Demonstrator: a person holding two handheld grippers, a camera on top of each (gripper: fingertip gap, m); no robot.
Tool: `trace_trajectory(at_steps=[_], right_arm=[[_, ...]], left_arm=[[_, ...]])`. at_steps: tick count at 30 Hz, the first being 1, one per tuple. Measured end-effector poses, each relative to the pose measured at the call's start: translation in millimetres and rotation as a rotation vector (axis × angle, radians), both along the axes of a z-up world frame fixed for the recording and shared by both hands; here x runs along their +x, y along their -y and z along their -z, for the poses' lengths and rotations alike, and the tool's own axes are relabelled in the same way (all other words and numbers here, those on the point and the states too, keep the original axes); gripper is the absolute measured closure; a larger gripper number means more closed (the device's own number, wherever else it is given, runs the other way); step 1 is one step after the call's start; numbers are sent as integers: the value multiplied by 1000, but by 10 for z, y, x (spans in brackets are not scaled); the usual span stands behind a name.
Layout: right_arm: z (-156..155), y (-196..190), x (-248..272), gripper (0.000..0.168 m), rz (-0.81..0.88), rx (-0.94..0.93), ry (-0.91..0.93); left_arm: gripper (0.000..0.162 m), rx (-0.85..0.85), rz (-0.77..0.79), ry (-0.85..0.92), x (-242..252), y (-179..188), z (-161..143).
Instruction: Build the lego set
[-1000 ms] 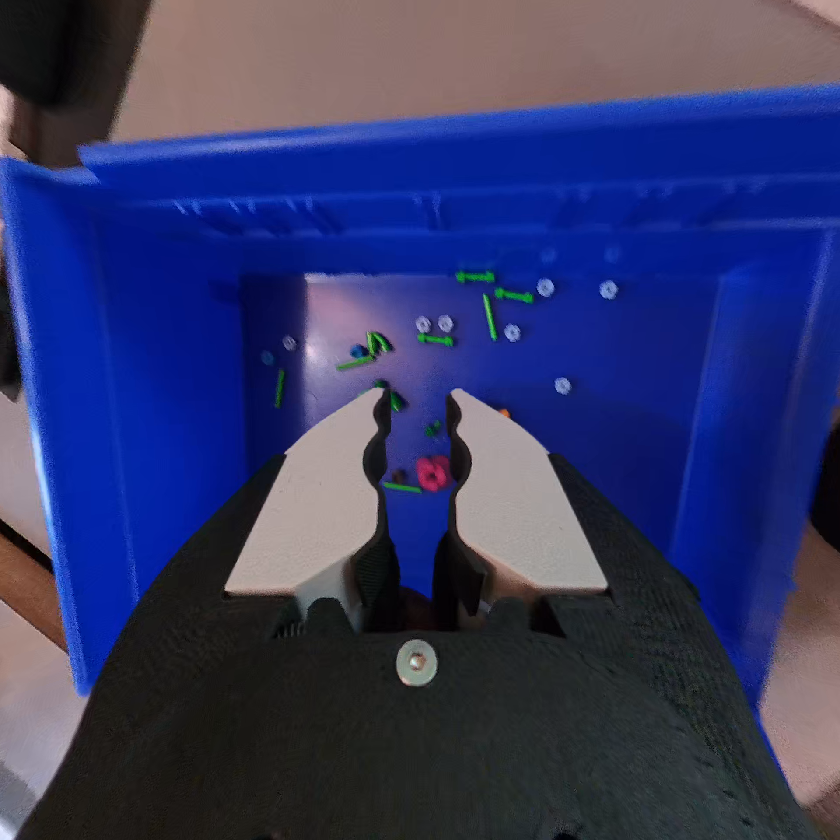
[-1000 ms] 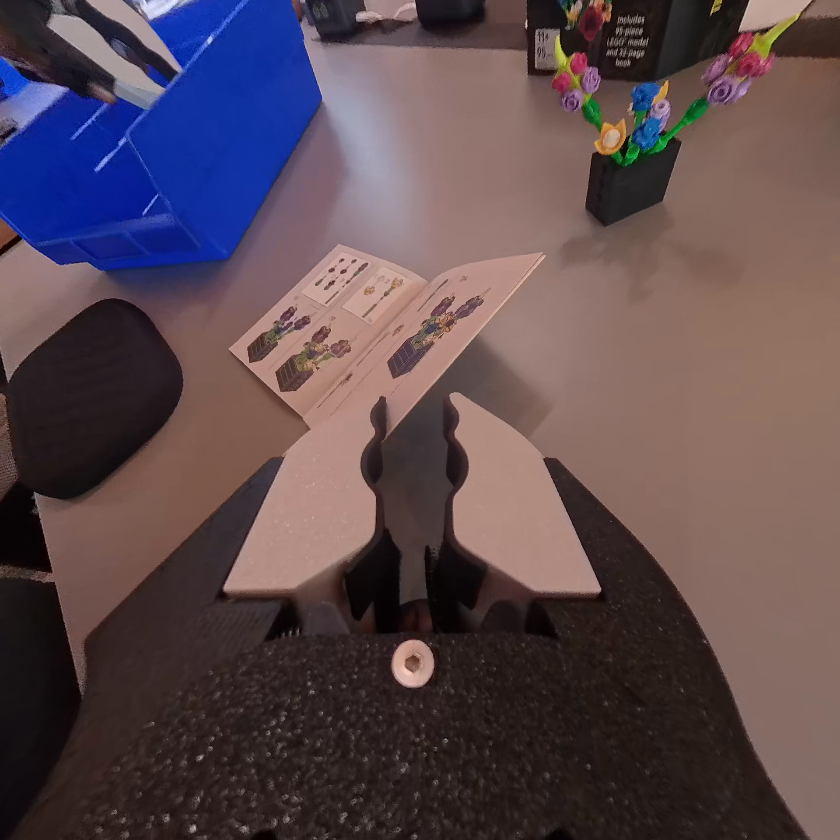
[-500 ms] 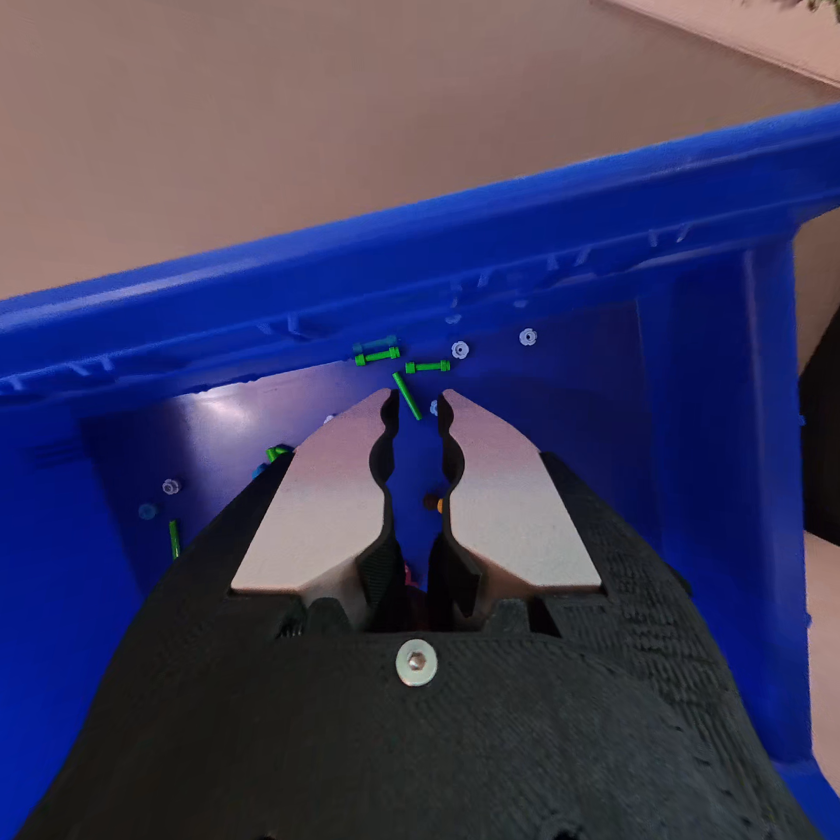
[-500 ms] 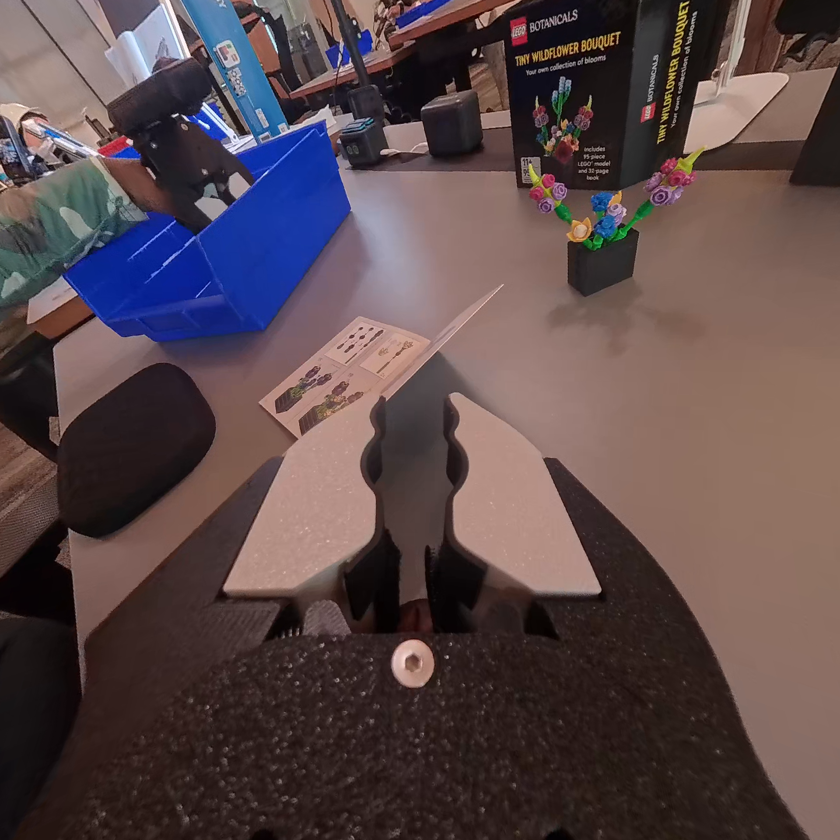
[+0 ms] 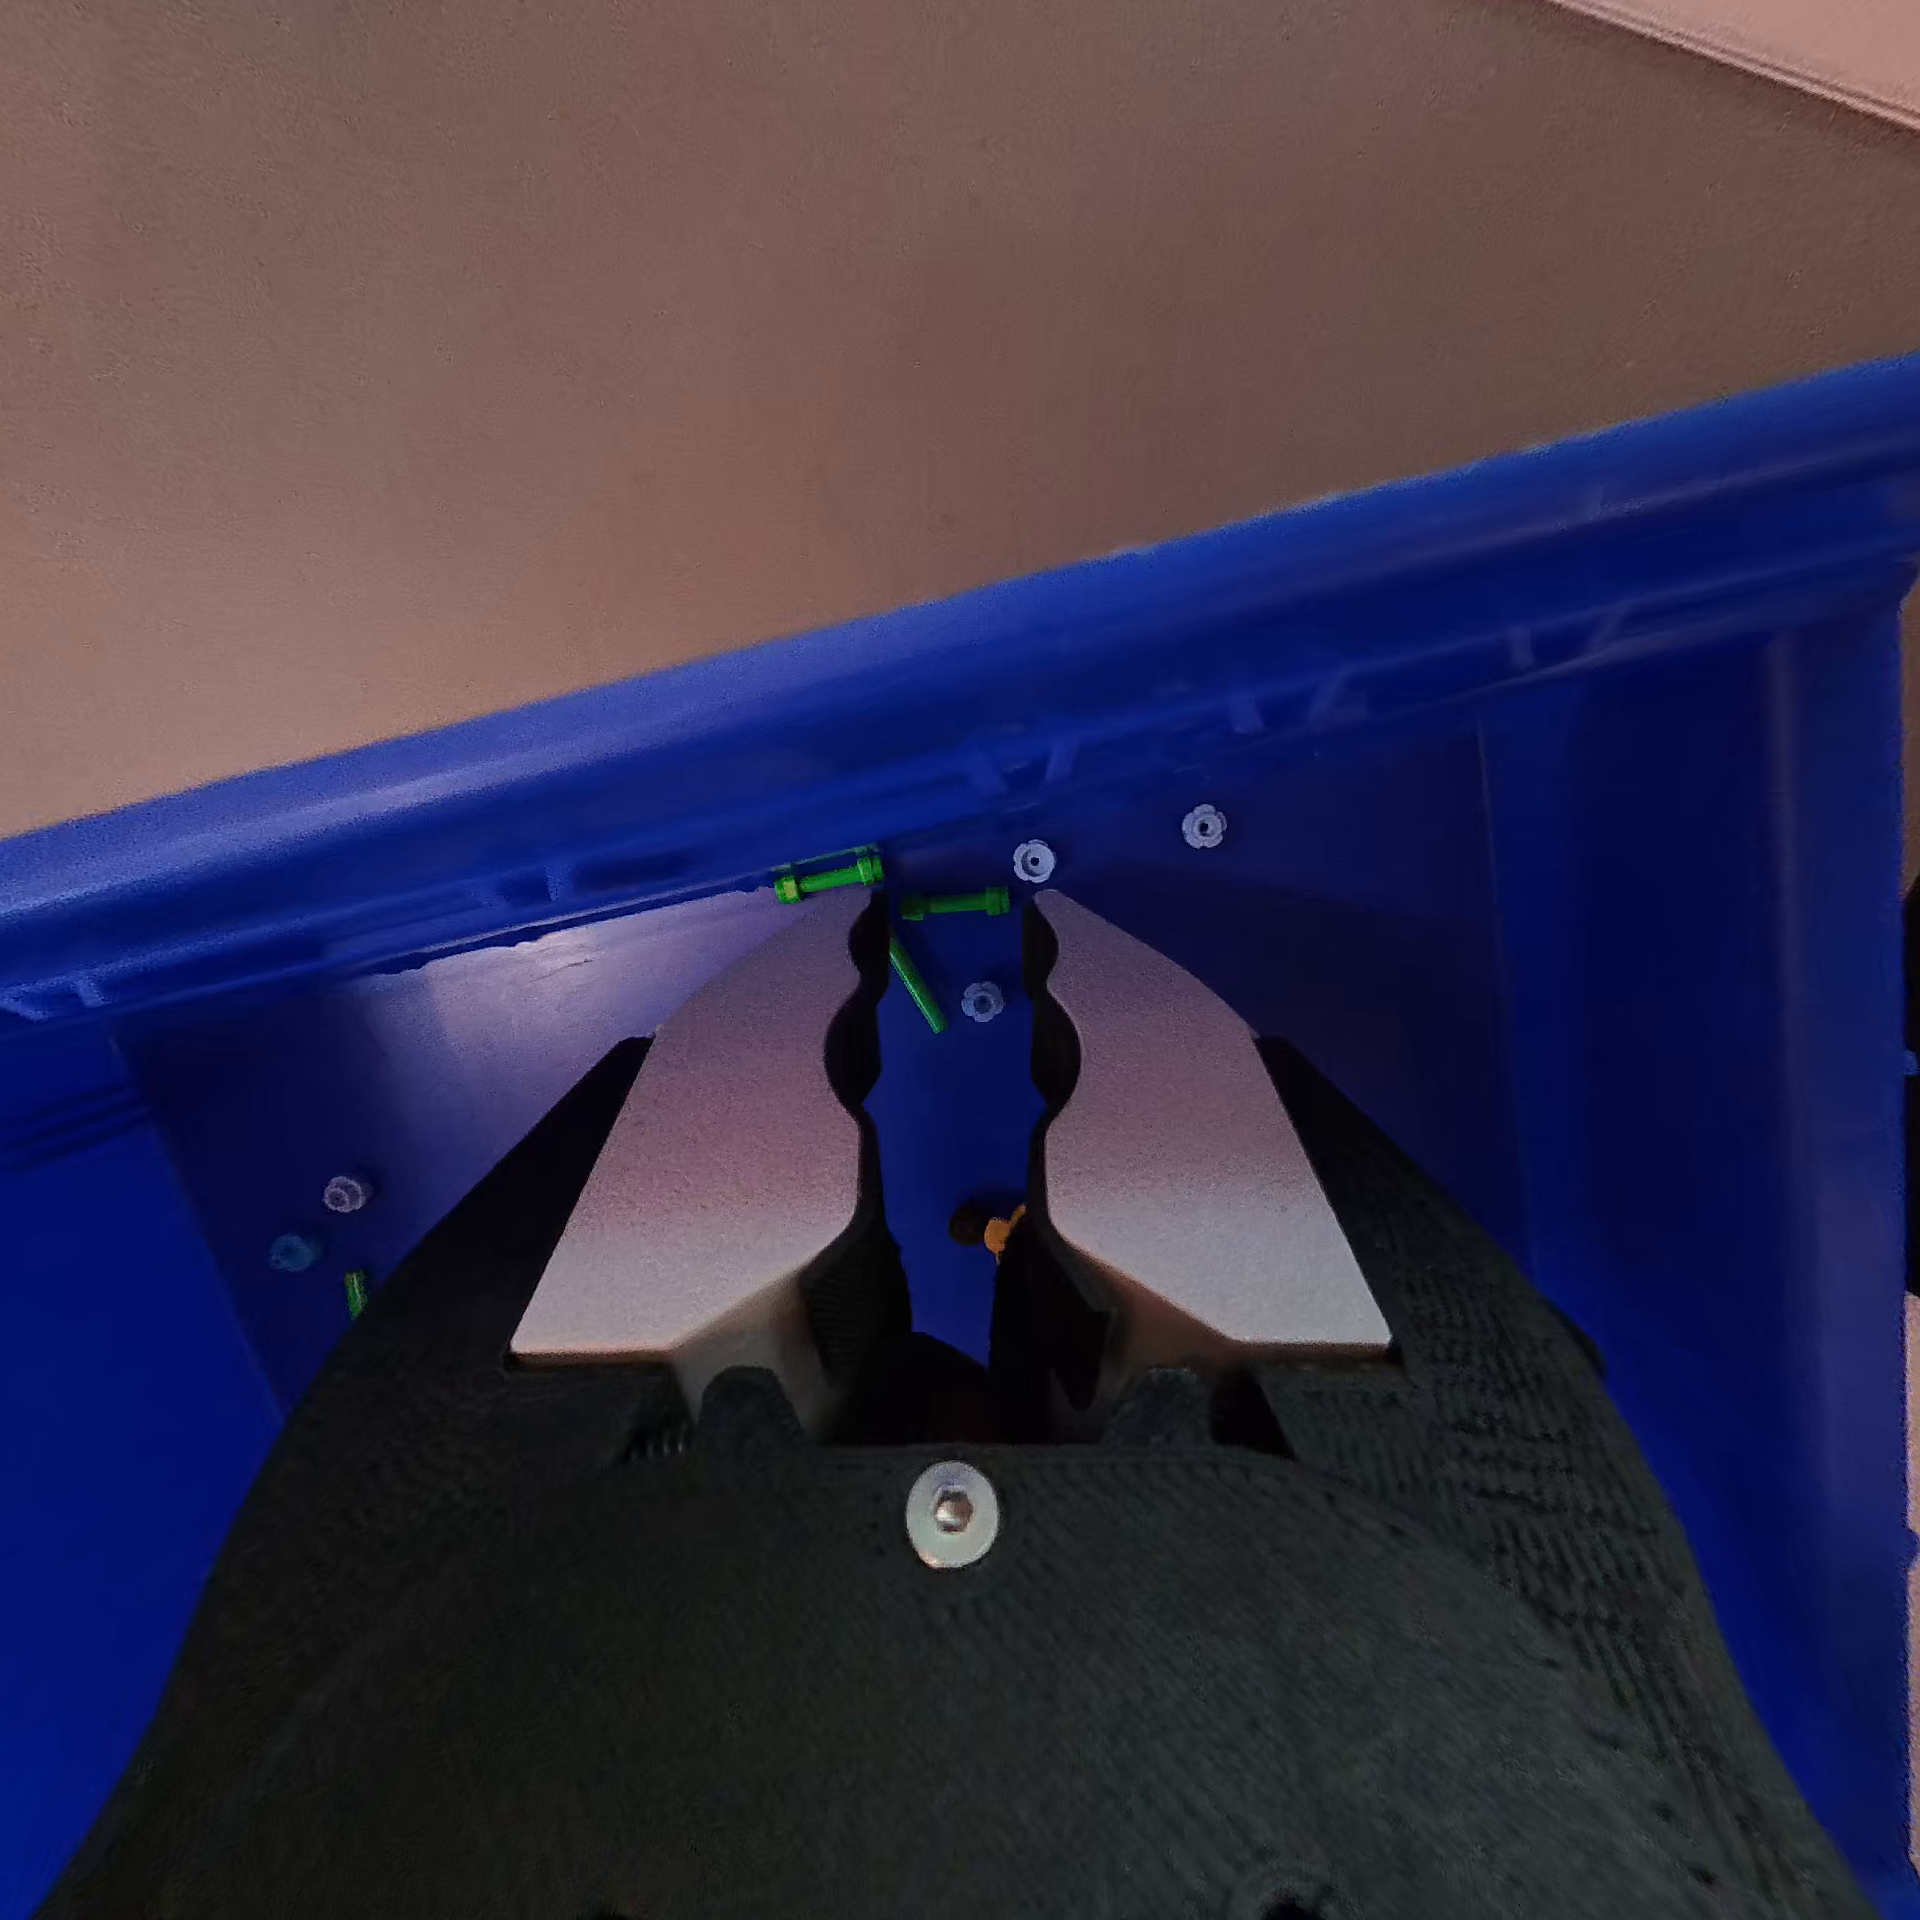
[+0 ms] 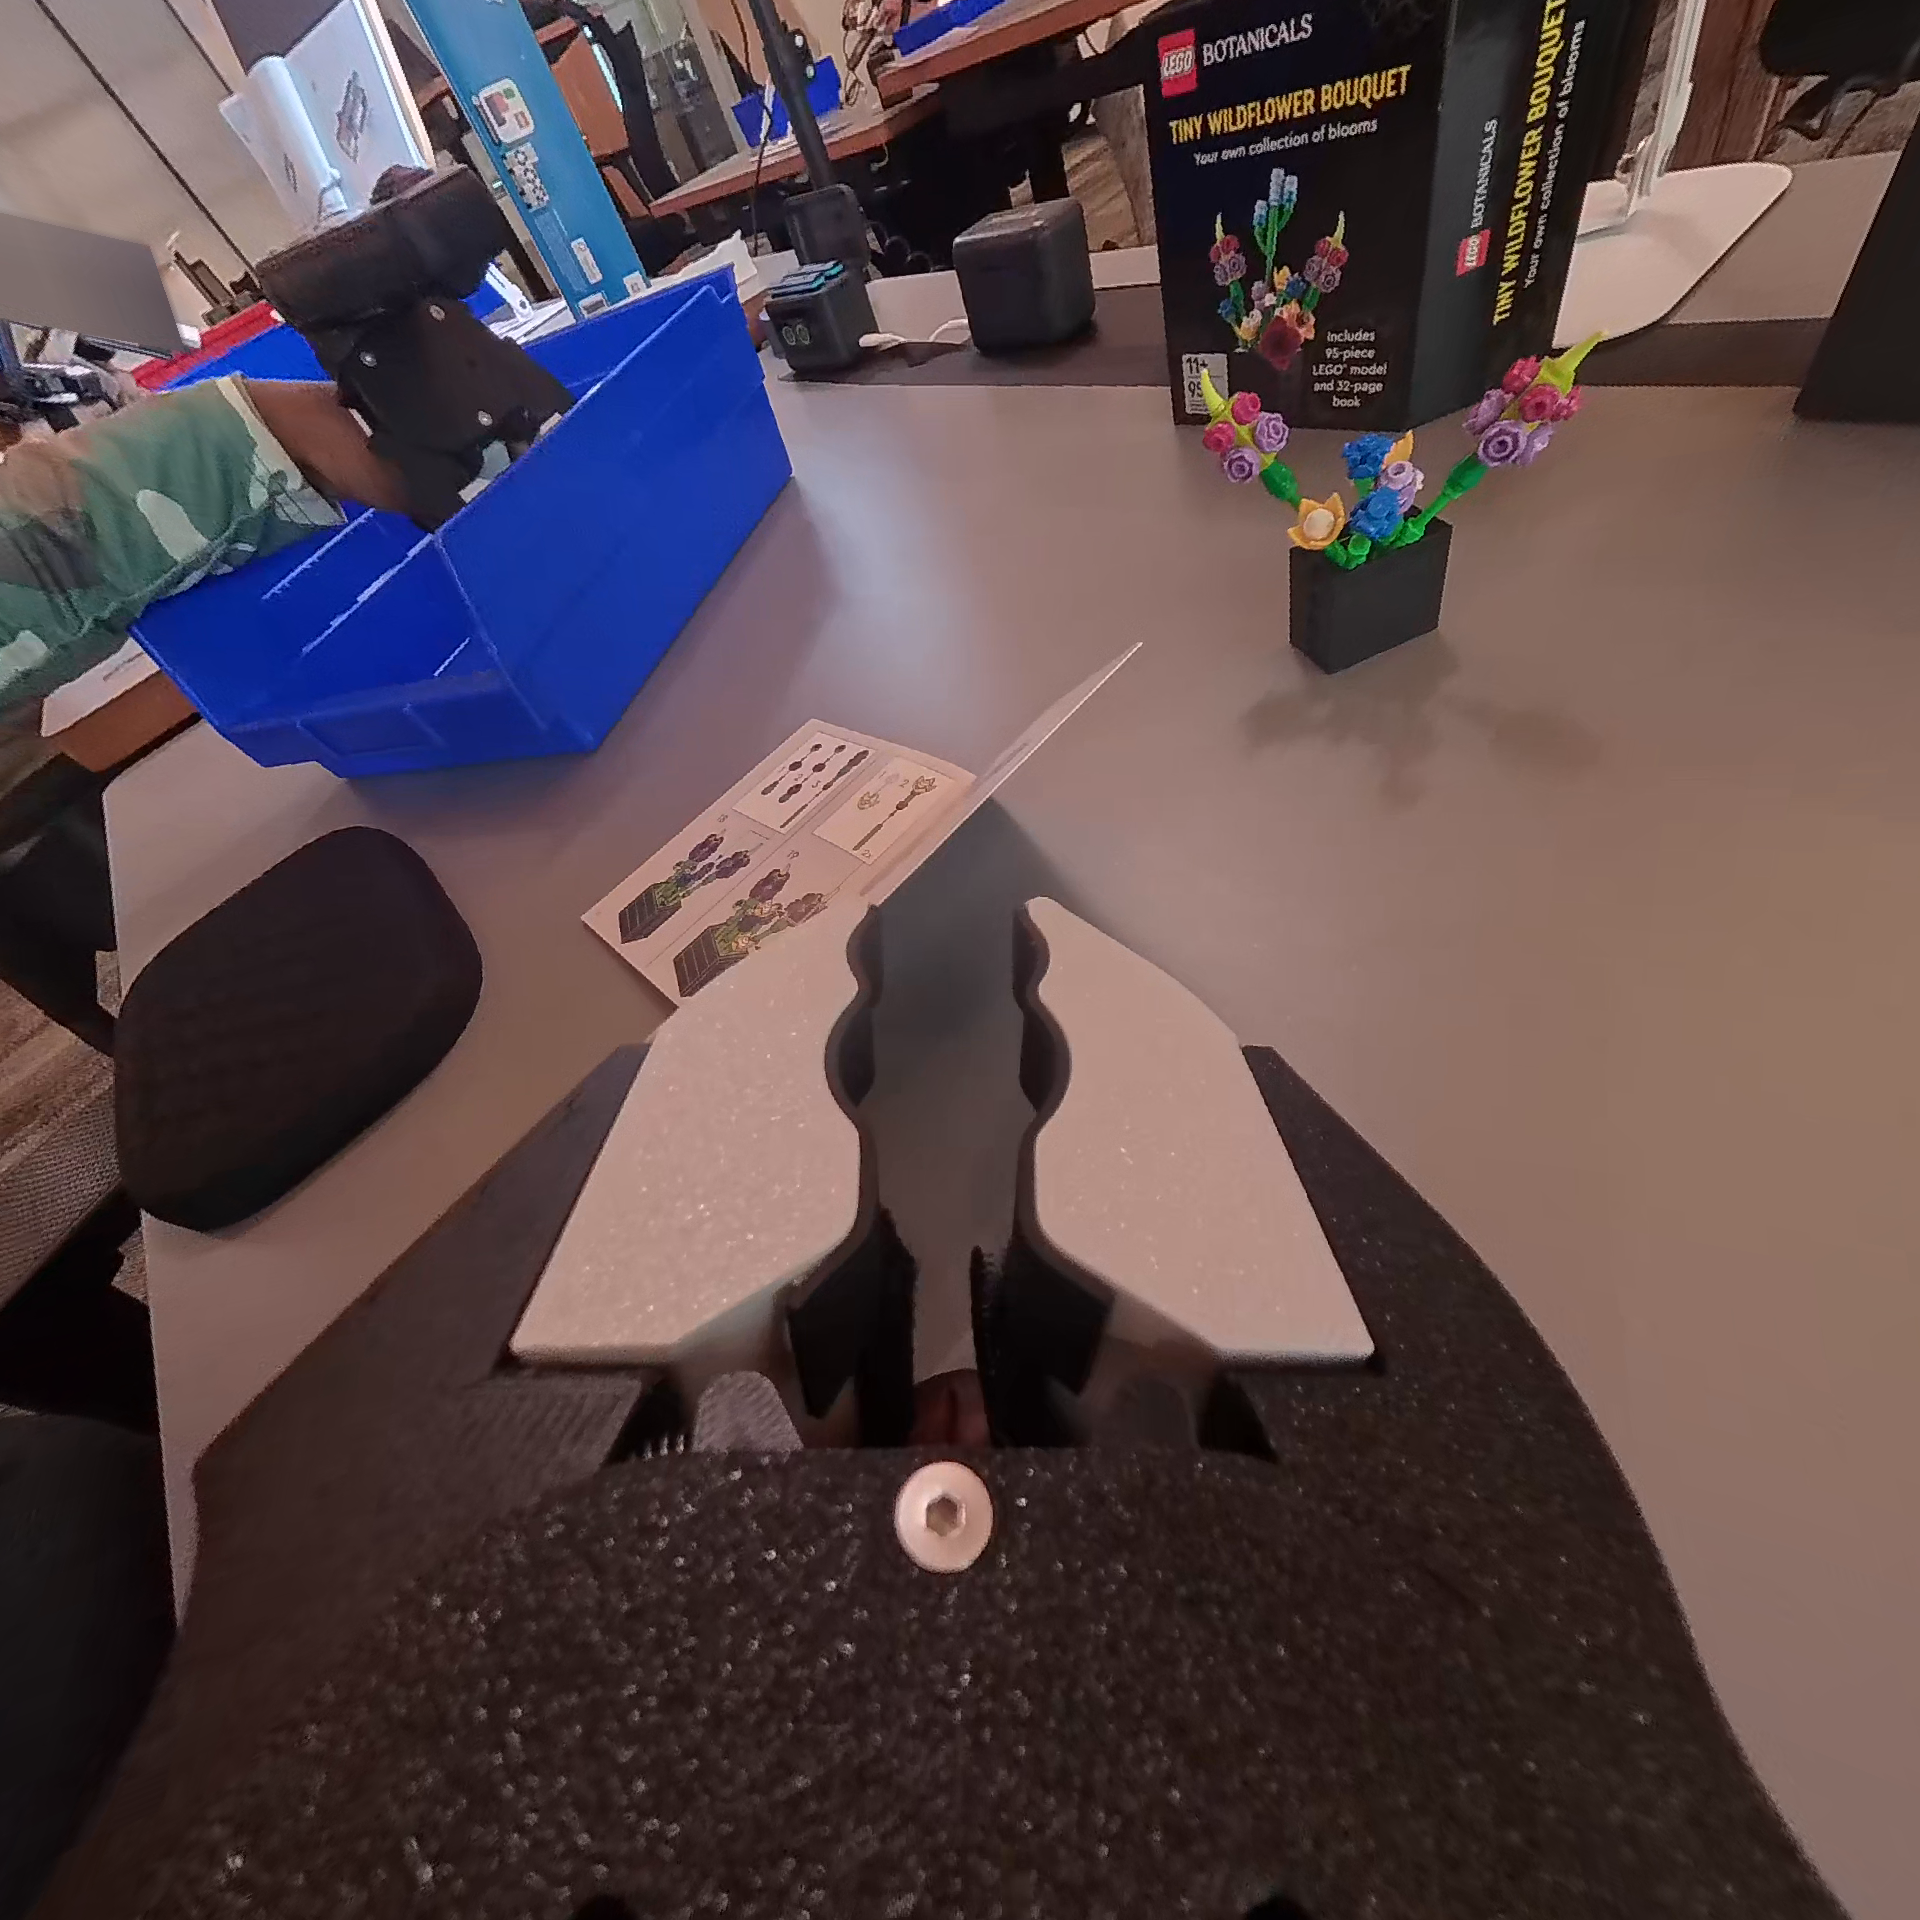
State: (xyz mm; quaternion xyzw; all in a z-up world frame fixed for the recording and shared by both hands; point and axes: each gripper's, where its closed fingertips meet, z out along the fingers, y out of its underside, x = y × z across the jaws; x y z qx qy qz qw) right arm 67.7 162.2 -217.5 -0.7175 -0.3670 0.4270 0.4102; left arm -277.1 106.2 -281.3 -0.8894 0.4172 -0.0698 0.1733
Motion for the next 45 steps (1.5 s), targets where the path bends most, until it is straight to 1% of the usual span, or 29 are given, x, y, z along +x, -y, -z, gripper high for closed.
trace_trajectory(at_steps=[6,9,11,13,15,16,19,21,22,24,27,29,31,34,38,39,41,43,45], right_arm=[[6,8,-5,145,-3,5,6],[9,11,-9,145,-4,8,10],[-4,22,-13,145,-10,17,3],[-38,45,-31,144,-27,37,-14],[-98,94,-65,144,-57,69,-42],[-148,127,-88,143,-77,93,-63],[-374,267,-170,143,-151,231,-143],[-551,381,-228,144,-187,378,-183],[-641,443,-260,145,-198,469,-195],[-834,616,-330,148,-226,653,-224],[-1103,977,-452,154,-312,884,-281],[-1261,1195,-528,154,-361,985,-327],[-1409,1352,-590,154,-381,1050,-369],[-1507,1516,-691,151,-417,1125,-371],[-1399,1559,-817,153,-457,1203,-248],[-1379,1551,-831,154,-457,1210,-228],[-1392,1542,-829,164,-444,1216,-223],[-1401,1558,-807,165,-457,1201,-217],[-1384,1510,-765,165,-451,1153,-178]], left_arm=[[141,-13,-17,1,18,11,17],[141,-1,-34,-37,-25,11,9],[142,48,-53,-48,-67,-10,-72],[142,130,-95,15,-39,-50,-277],[142,253,-139,146,86,-84,-602],[141,324,-154,247,208,-85,-809],[142,511,-164,642,731,36,-1486],[142,545,-183,911,1076,183,-1824],[142,532,-176,1042,1253,272,-1948],[143,460,-153,1269,1579,441,-2103],[142,305,-104,1505,1994,644,-2184],[142,207,-78,1605,2227,747,-2184],[143,144,-63,1664,2416,820,-2161],[142,76,-40,1673,2632,892,-2067],[142,12,-28,1694,2753,937,-2023],[142,7,-21,1692,2771,947,-2024],[142,-3,0,1688,2806,976,-2035],[143,3,19,1676,2832,993,-2046],[141,43,15,1610,2851,972,-2009]])
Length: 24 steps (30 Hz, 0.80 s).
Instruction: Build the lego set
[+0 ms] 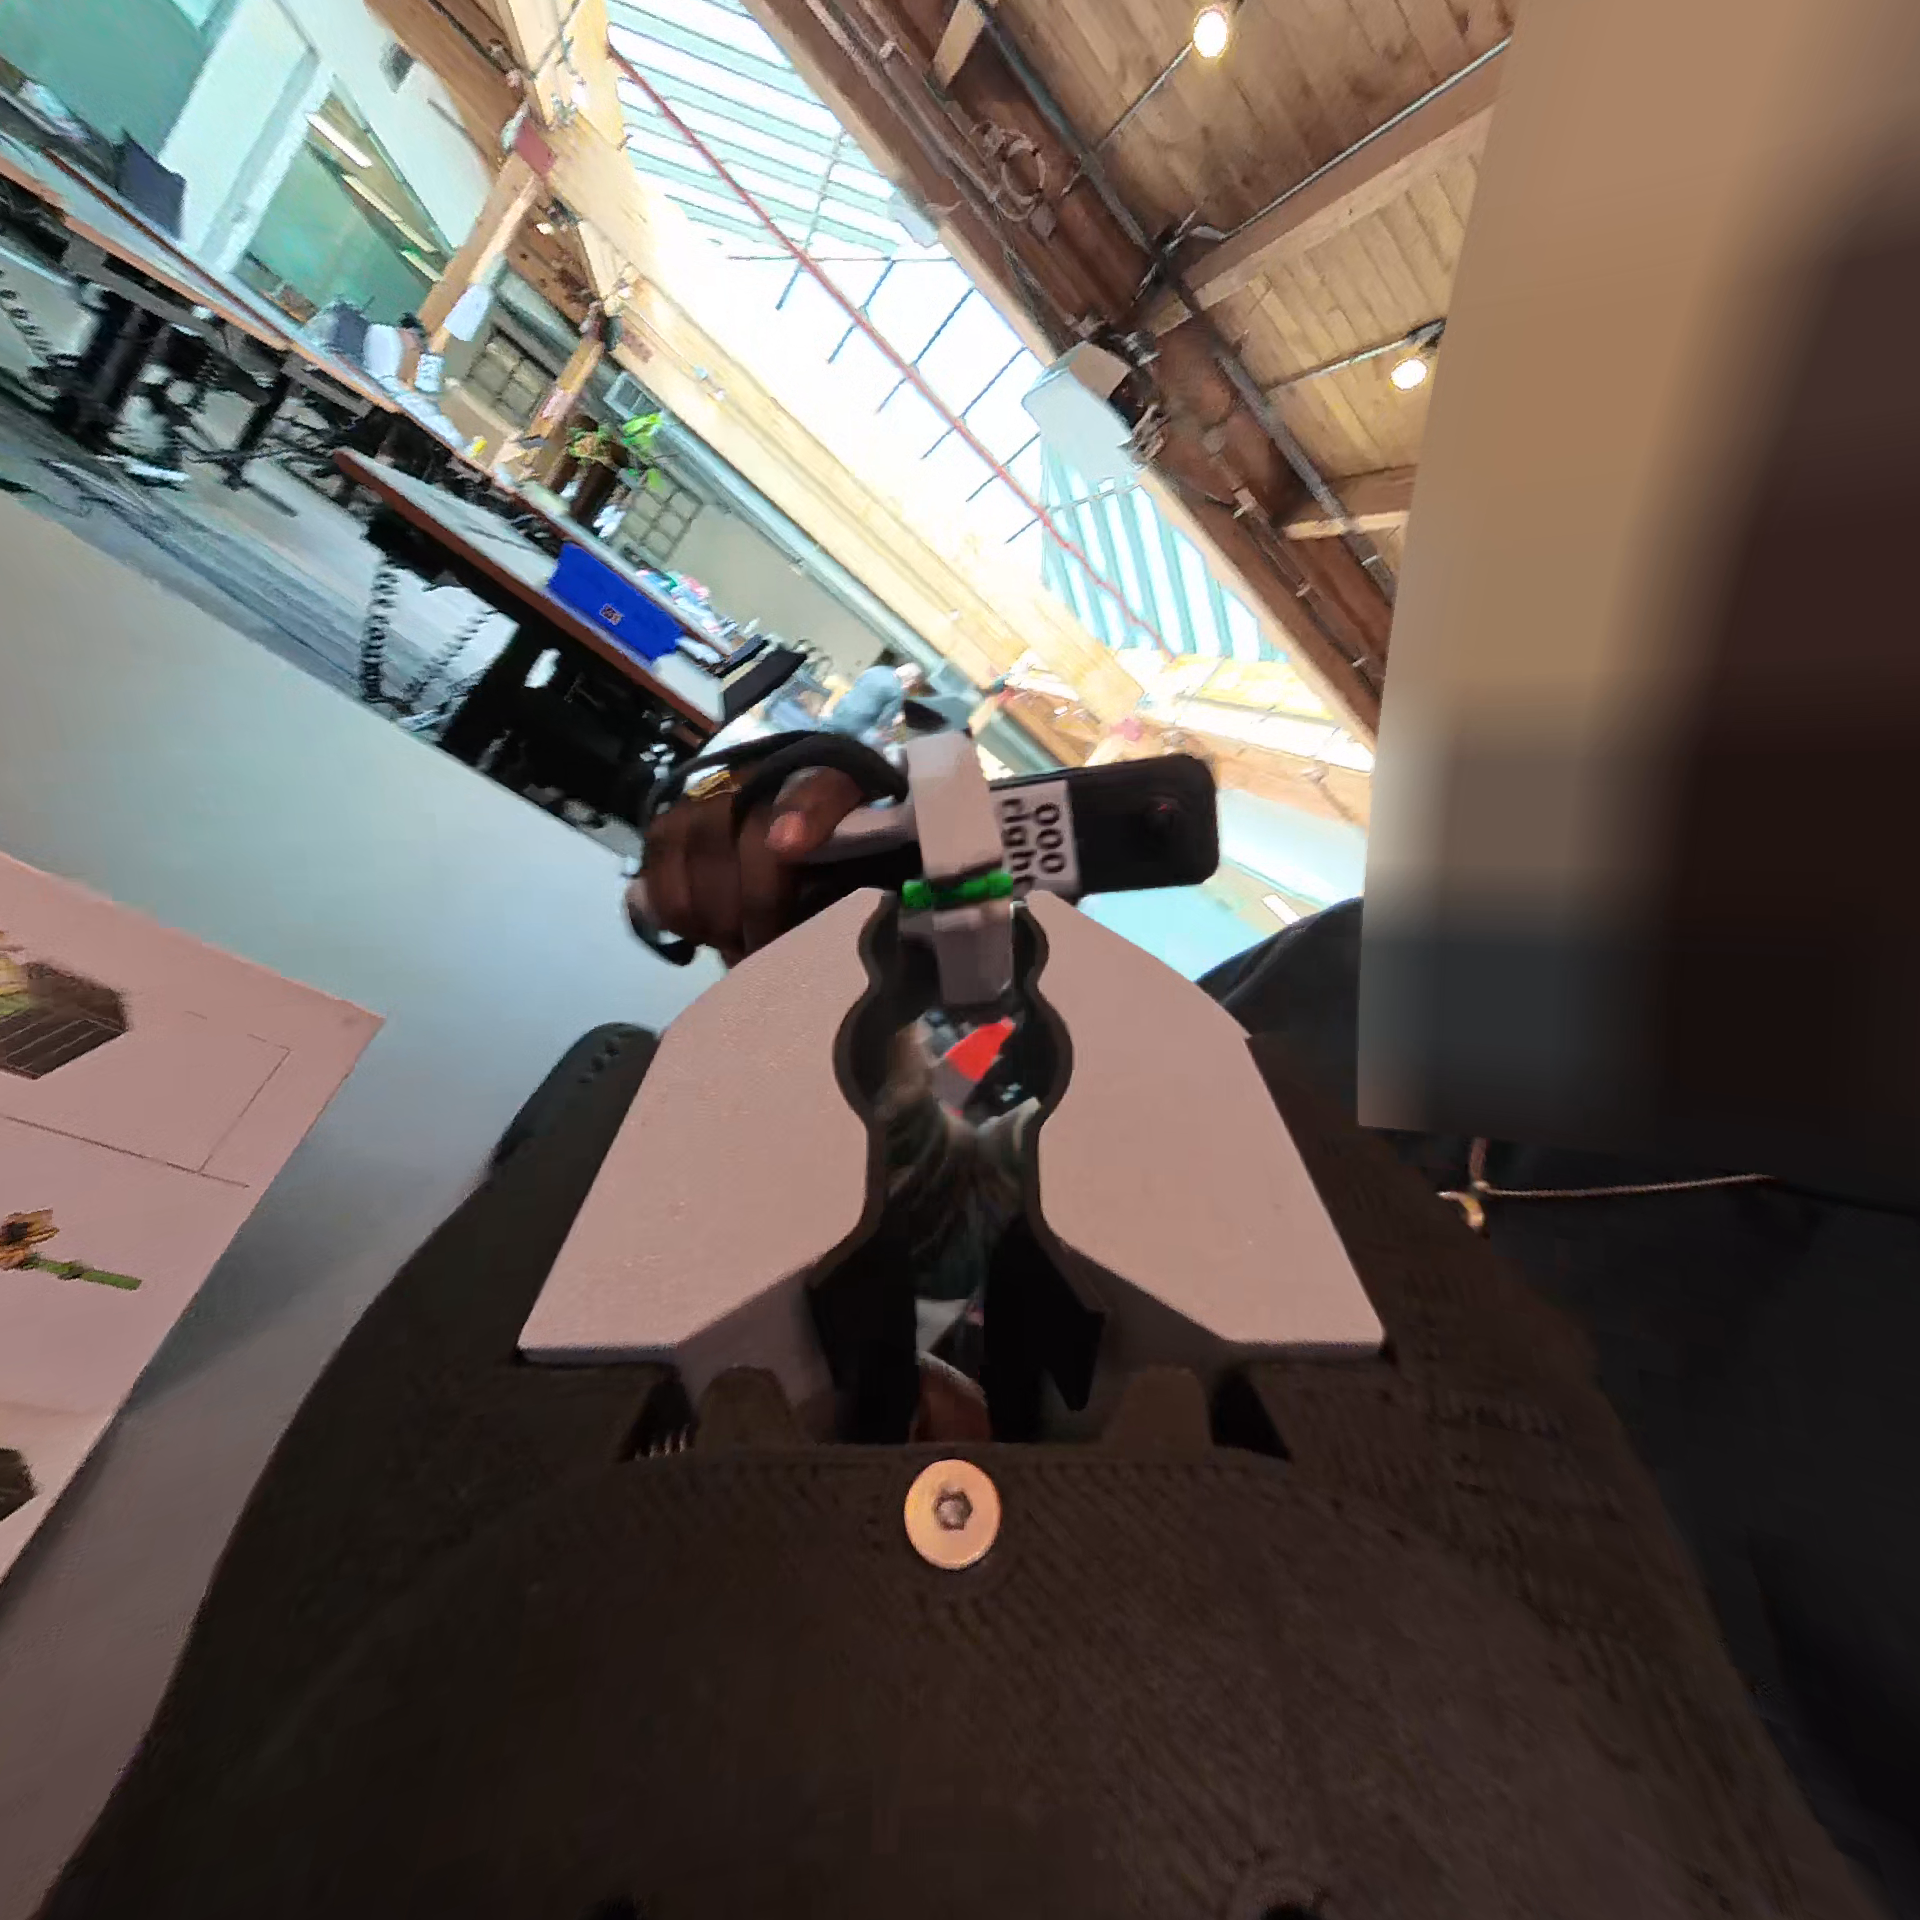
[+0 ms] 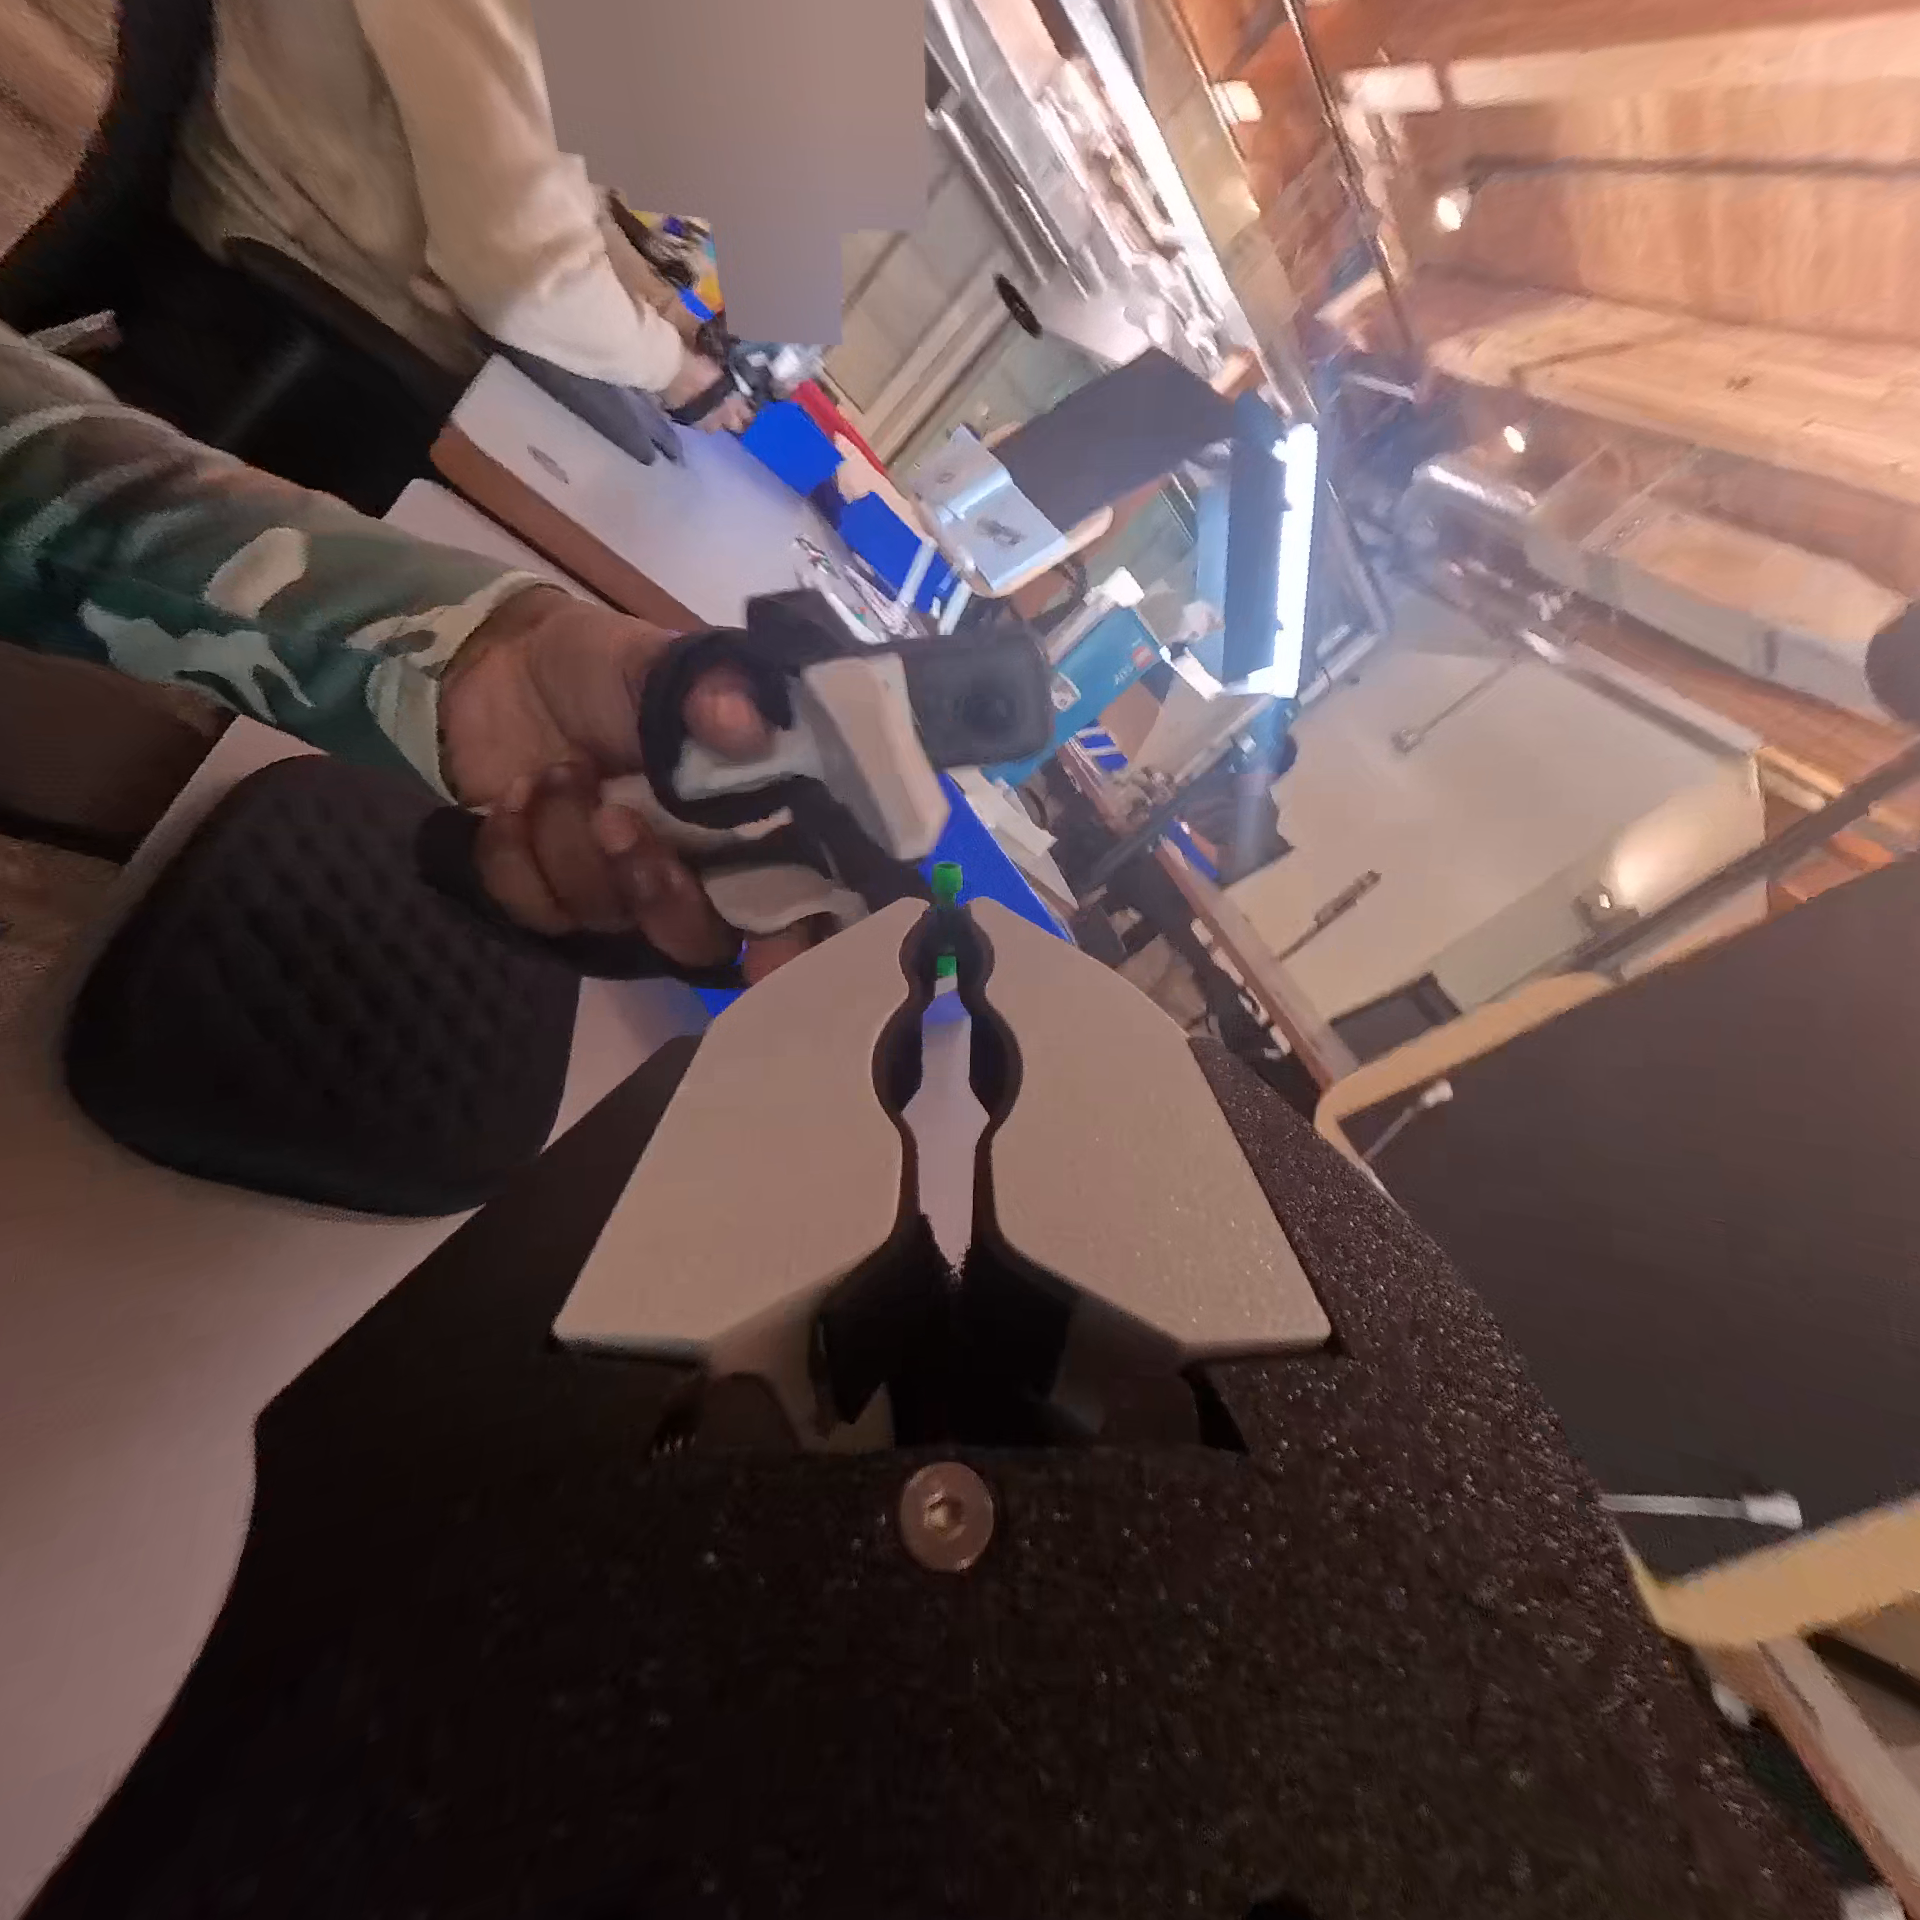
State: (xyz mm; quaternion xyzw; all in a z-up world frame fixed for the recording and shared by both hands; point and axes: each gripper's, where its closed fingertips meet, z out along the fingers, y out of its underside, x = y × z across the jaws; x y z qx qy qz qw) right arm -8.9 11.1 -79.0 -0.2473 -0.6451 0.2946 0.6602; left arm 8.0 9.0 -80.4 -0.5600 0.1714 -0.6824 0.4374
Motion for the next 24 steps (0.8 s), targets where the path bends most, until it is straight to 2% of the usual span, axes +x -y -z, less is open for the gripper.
trace_trajectory(at_steps=[2,4,6,8,12,14,19,24], right_arm=[[12,-151,123,165,54,-85,34],[227,-408,309,165,137,-285,210],[546,-669,610,165,272,-477,413],[915,-772,981,165,392,-668,642],[1539,-678,1691,165,605,-827,1063],[1718,-620,1887,165,677,-878,1173],[1912,-543,2045,164,743,-919,1255],[1919,-541,2054,162,775,-910,1253]], left_arm=[[122,40,-97,-164,-24,-81,143],[110,80,-243,-404,-137,-200,381],[108,113,-355,-608,-294,-247,579],[108,126,-419,-723,-426,-232,703],[109,107,-464,-715,-587,-144,714],[109,106,-502,-710,-702,-136,678],[109,124,-587,-760,-946,-143,609],[109,138,-596,-790,-1003,-131,606]])
